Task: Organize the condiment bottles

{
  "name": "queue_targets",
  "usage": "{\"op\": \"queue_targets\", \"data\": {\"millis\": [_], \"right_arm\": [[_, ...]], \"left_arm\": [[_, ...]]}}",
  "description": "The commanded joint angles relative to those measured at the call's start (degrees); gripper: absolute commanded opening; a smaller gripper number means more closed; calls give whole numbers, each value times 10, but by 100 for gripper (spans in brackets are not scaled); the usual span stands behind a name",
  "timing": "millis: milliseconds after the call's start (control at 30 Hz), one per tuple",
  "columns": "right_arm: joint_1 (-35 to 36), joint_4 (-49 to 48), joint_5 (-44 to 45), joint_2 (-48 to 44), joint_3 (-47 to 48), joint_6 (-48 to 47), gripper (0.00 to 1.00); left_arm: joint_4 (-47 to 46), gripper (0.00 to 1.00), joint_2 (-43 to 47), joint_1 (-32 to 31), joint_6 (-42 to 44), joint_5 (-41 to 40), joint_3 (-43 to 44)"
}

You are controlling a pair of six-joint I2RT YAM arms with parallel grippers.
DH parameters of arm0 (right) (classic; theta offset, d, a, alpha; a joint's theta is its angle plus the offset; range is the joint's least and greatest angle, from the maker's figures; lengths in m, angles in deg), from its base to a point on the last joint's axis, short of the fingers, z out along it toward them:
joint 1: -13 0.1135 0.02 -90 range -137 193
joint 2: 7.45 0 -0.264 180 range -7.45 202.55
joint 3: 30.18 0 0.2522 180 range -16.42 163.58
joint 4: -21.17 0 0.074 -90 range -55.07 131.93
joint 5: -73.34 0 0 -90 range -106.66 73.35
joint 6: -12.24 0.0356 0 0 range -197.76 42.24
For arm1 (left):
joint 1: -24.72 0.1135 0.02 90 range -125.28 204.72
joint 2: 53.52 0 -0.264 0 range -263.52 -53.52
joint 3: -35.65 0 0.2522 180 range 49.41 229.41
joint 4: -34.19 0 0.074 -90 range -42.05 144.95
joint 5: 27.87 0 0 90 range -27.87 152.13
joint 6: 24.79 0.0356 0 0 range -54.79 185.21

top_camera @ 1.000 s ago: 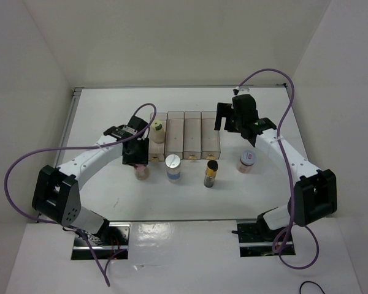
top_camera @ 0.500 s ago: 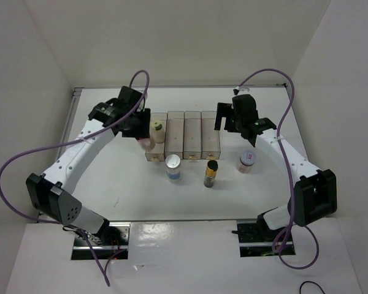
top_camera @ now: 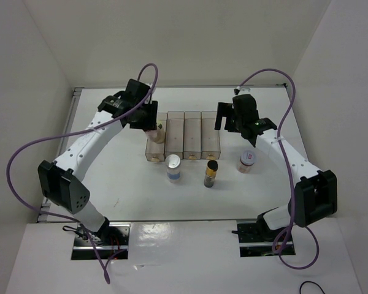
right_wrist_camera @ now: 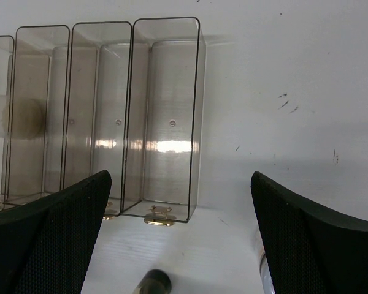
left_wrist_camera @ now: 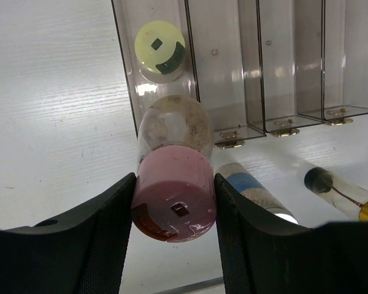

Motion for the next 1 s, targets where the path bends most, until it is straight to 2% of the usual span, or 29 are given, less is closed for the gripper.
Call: {"op": "queue_targets", "data": {"millis": [0,367,967], "right_arm": [[-5,-6,12,-28,3,3,99],[-5,-1,17,-28,3,-2,99],[-5,-1,22,-16,3,-7,99]], "left_arm": [[-41,52,-14,3,8,7,-11],[-68,53,-38,3,13,0,-56],[-79,53,-86,3,18,-16,-56]]}}
